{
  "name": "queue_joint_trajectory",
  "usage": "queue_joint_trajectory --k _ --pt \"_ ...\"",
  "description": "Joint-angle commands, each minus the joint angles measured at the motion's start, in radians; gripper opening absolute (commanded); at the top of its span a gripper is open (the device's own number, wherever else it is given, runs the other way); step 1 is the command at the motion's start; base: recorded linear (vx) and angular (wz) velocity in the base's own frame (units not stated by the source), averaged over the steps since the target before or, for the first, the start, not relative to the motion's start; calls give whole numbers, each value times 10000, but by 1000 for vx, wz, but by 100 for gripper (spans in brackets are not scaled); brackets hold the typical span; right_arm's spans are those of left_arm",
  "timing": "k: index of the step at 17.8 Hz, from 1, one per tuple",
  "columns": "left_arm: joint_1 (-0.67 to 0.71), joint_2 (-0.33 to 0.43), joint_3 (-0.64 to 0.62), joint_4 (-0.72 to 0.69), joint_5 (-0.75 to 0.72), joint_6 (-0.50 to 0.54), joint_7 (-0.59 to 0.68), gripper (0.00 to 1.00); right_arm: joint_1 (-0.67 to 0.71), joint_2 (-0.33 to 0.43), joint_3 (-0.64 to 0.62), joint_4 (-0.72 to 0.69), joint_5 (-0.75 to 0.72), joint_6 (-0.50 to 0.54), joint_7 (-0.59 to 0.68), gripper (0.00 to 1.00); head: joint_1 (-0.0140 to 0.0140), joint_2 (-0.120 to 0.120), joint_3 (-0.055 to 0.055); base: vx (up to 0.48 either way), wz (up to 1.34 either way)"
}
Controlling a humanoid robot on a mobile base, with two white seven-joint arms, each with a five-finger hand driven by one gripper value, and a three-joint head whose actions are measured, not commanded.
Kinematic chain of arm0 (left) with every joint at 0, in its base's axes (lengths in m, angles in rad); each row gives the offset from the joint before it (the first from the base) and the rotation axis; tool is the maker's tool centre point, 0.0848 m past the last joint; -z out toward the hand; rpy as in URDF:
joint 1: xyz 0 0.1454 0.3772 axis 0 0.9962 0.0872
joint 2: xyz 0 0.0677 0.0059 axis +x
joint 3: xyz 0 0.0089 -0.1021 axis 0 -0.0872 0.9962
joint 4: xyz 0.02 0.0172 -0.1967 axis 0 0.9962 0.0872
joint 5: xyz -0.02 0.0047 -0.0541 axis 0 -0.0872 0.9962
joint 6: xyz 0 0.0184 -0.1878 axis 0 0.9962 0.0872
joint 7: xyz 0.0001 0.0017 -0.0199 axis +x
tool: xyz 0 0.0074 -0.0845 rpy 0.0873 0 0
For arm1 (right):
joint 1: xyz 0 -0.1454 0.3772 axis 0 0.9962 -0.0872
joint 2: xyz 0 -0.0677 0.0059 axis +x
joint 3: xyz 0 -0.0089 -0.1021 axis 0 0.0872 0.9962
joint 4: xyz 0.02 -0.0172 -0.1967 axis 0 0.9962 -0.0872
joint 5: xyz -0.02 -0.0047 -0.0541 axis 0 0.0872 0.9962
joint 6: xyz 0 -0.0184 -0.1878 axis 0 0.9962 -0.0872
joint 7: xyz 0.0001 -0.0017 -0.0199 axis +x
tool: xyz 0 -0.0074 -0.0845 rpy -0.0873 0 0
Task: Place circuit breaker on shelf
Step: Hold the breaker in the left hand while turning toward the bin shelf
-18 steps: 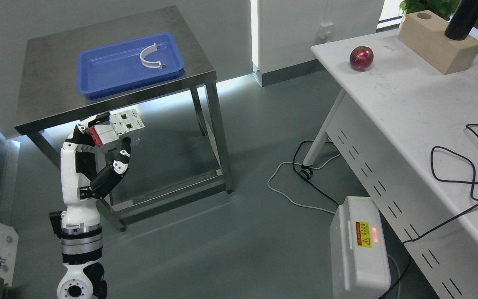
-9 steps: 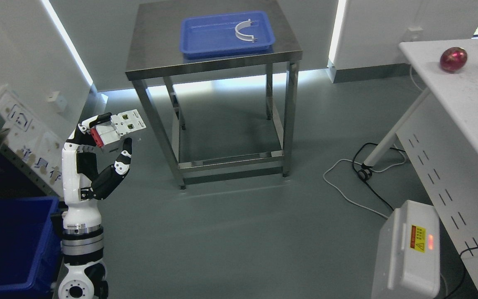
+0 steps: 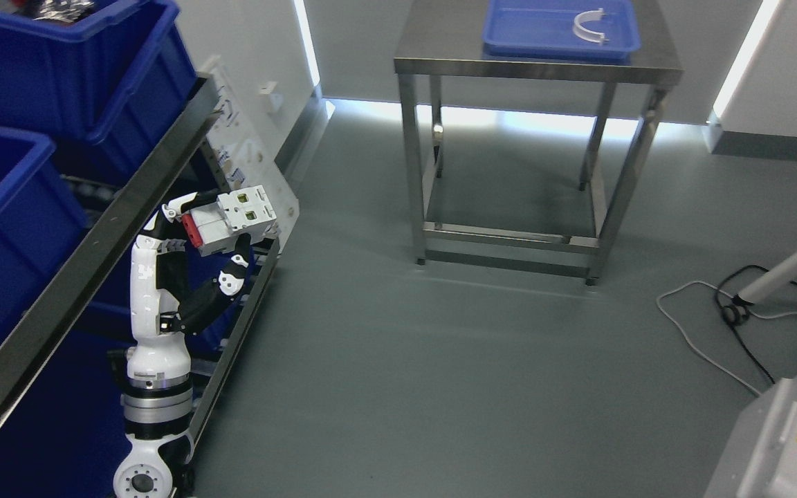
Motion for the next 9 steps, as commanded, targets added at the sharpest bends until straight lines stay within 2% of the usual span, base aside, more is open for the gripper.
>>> queue_joint_trajectory --k 1,6,9 --pt "-1458 175 -1085 -2 -246 927 -59 11 150 -175 0 0 6 -333 6 100 0 0 0 -254 678" --pt "-3069 175 -640 -2 -262 2813 33 11 150 -175 0 0 -10 -333 6 100 0 0 0 -205 786" --pt "-4647 175 -1144 -2 -262 4941 261 11 150 -175 0 0 -10 -333 6 100 0 0 0 -124 877"
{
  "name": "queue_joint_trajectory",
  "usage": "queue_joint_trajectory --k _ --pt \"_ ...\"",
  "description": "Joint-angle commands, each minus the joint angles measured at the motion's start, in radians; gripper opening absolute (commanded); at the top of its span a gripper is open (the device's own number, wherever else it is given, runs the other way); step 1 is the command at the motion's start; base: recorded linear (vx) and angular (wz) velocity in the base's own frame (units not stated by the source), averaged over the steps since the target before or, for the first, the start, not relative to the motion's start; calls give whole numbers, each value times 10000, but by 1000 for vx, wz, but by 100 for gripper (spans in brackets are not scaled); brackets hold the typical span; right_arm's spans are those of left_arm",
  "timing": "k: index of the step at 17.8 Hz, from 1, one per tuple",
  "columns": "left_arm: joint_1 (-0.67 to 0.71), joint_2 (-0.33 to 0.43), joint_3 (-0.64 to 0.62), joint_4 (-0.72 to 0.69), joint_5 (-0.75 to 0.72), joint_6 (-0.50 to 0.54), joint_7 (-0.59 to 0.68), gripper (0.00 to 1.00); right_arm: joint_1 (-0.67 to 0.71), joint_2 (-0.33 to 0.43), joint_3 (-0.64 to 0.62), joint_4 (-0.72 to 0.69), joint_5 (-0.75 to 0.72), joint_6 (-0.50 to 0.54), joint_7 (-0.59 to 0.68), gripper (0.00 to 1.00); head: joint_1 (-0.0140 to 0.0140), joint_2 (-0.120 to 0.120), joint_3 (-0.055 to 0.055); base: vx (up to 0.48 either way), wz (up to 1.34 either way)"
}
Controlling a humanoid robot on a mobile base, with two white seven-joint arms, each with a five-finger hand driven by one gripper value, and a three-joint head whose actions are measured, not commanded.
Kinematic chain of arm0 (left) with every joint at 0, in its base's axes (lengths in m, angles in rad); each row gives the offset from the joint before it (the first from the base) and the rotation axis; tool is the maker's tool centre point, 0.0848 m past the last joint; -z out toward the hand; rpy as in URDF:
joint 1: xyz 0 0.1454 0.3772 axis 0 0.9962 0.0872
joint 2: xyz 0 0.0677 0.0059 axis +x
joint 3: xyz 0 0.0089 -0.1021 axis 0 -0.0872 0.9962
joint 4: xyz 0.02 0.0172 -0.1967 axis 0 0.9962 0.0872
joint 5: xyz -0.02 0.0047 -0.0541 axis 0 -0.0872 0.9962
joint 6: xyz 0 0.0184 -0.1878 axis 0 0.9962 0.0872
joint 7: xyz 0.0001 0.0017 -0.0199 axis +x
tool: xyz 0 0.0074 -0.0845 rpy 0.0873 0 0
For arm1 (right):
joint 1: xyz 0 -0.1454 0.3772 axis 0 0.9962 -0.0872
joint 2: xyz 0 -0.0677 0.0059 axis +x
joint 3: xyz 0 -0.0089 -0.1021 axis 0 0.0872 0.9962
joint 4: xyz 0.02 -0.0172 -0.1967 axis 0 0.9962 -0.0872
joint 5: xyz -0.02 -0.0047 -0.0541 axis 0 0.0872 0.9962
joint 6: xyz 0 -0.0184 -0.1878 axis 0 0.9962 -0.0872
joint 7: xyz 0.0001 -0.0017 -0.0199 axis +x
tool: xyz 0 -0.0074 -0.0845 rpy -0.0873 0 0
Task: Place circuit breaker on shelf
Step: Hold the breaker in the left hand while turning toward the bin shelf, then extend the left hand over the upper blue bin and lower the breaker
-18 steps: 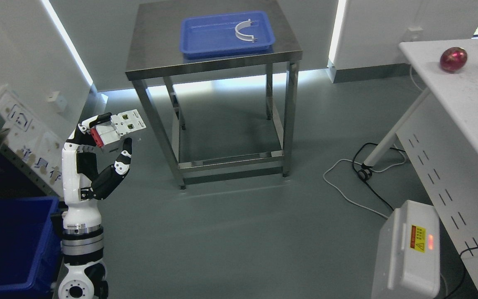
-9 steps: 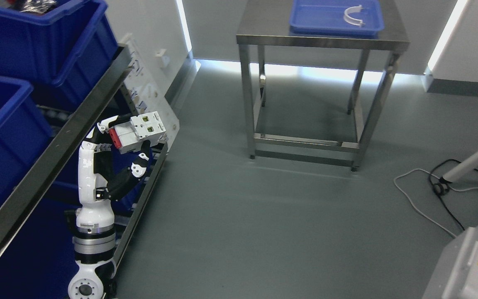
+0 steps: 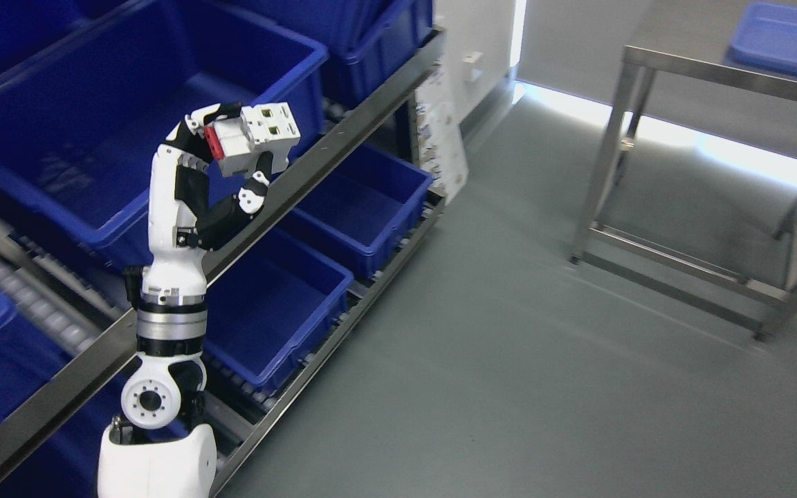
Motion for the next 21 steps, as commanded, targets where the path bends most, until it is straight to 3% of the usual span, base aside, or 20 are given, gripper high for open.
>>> queue_joint_trajectory --k 1,4,7,16,19,21 --pt "-2520 175 -671 -2 -262 2973 331 11 154 -175 0 1 7 -334 5 100 0 0 0 -118 1017" --pt "-2968 175 -503 -2 -277 5144 394 12 154 -175 0 1 -9 -334 5 100 0 0 0 -92 837" --pt "-3260 175 -350 196 -308 6420 1111 12 154 -175 0 -14 7 -334 5 100 0 0 0 -59 770" --pt "-3996 175 311 916 -323 7895 1759 14 154 -175 0 1 -8 -334 5 100 0 -1 0 1 666" --pt "-4425 175 372 2600 -308 7881 1393 14 154 -175 0 1 7 -334 5 100 0 -1 0 53 561" --pt "-4564 175 143 2743 -369 7880 887 15 154 -175 0 1 7 -334 5 100 0 -1 0 51 423"
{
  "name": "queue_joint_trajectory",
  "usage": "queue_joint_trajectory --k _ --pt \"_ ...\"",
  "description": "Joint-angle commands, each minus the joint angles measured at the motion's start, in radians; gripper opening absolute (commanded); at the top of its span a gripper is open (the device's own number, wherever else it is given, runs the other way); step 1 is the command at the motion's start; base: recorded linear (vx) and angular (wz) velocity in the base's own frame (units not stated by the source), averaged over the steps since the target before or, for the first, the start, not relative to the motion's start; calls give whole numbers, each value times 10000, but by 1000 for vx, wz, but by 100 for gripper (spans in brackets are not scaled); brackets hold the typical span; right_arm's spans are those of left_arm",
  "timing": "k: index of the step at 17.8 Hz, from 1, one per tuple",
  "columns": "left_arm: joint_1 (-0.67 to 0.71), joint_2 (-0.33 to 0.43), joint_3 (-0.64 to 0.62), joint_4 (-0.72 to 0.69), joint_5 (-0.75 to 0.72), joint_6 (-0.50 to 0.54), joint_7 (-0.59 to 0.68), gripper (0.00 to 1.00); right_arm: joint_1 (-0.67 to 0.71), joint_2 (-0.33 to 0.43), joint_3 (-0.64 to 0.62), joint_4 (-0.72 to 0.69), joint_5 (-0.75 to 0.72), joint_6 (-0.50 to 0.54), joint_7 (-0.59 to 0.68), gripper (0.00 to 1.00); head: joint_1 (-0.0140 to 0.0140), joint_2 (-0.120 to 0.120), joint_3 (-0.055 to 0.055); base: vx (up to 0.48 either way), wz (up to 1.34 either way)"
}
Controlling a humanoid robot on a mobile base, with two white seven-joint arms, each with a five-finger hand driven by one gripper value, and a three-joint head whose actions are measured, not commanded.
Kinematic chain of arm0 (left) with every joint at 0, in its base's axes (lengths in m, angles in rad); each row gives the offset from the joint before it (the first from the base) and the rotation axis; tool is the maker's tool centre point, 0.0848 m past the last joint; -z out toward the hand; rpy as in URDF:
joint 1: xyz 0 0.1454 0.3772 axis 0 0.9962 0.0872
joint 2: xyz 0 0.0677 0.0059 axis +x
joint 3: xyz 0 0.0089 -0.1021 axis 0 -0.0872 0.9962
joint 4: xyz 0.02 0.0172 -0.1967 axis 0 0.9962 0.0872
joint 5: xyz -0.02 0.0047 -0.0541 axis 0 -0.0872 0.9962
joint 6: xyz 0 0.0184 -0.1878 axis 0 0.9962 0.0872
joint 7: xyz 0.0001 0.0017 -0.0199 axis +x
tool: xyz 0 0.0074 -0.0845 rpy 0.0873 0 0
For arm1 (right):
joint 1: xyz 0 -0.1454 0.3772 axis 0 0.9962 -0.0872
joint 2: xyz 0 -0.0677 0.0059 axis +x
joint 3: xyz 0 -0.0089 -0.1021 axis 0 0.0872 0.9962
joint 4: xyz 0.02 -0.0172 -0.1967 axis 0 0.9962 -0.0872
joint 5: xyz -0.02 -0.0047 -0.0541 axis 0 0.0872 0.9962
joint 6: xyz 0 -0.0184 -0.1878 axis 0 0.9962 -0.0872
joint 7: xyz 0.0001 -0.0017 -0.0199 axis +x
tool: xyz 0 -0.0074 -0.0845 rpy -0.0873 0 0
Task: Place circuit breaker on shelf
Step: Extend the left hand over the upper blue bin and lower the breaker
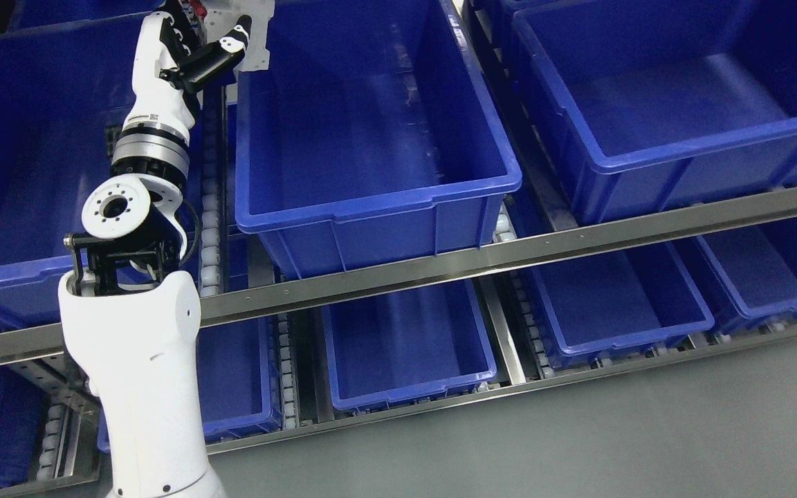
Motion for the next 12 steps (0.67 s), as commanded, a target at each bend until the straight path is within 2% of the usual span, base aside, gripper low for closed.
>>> queue_joint_trajectory --k 1,4,12 --pt "-803 175 -257 1793 -473 42 -476 16 155 -175 0 2 8 -334 4 100 0 0 0 65 297" --pt "-1187 175 -736 2833 -919 -4 -476 18 155 -175 0 2 8 -334 4 100 0 0 0 63 157" --pt "-1695 175 -797 4768 -935 -524 -522 17 155 -175 0 2 8 -334 4 100 0 0 0 64 18"
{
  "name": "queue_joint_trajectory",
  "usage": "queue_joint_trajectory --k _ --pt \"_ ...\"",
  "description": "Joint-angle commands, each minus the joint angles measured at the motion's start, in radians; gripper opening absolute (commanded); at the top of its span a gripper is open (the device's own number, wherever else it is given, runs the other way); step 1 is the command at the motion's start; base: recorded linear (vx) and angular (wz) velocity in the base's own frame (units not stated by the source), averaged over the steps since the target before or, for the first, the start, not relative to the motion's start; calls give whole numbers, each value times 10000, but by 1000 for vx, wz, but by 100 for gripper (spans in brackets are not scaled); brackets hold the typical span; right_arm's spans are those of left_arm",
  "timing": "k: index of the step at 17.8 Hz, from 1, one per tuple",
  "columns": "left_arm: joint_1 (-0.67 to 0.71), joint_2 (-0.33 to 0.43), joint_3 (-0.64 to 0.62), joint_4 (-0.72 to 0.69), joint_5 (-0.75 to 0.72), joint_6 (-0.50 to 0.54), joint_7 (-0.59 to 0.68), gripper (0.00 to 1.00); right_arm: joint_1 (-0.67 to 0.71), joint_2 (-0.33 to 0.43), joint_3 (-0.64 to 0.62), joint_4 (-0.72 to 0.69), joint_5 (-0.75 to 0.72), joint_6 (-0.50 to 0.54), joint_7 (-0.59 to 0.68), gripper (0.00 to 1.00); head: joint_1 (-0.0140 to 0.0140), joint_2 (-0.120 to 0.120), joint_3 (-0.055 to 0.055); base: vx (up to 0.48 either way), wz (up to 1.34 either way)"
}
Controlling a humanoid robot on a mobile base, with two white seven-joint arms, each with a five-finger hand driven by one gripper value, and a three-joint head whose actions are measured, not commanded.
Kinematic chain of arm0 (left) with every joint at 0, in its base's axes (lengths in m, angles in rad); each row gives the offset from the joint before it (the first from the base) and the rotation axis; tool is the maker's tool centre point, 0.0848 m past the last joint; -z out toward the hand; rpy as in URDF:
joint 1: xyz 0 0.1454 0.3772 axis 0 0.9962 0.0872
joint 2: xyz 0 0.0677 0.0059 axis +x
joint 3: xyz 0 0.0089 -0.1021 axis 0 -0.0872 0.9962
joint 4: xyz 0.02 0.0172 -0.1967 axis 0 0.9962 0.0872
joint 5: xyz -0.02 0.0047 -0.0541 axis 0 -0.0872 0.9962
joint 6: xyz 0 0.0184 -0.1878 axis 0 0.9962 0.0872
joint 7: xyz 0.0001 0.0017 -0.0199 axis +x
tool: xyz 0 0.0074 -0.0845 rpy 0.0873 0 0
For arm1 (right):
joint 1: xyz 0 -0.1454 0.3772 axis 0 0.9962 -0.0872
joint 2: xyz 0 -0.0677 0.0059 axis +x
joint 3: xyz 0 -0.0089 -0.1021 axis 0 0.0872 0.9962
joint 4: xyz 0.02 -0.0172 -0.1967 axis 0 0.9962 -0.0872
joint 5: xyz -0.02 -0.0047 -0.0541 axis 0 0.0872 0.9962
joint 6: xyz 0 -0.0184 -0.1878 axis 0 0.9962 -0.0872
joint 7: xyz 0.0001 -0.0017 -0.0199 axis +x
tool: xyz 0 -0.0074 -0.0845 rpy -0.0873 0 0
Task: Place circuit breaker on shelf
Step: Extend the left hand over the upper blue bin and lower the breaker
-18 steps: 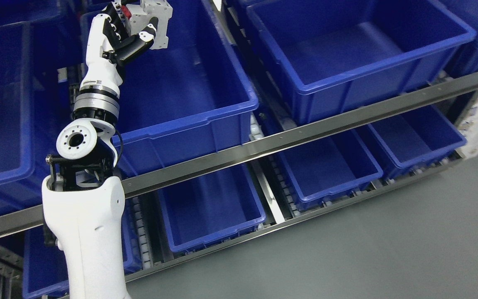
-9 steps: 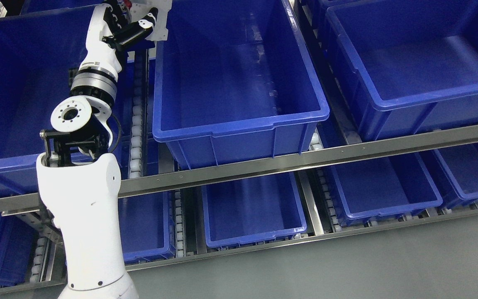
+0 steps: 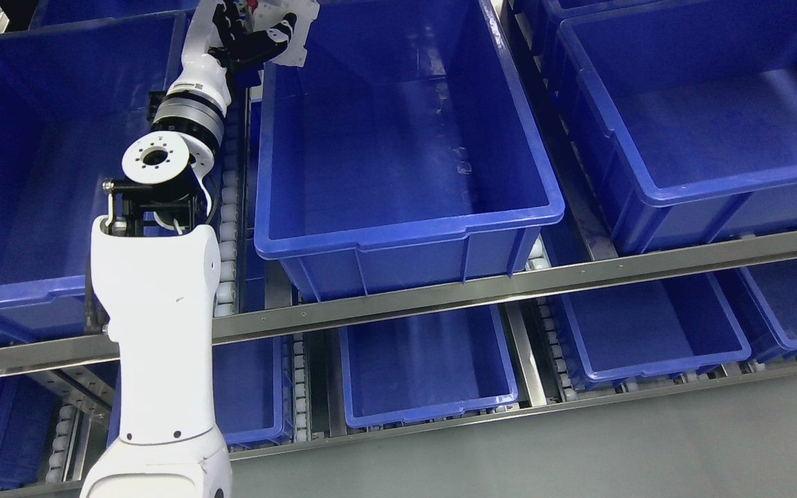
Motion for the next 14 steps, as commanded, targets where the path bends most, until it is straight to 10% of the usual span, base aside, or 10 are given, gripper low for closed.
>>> queue_joint_trajectory --k 1,14 --pt "-429 175 -168 2648 -114 -375 -68 17 155 -175 0 2 6 -334 4 100 0 0 0 59 -19" --pt "-2609 175 -3986 9494 -2719 -3459 -604 19 155 -175 0 2 6 -334 4 100 0 -1 0 24 -5"
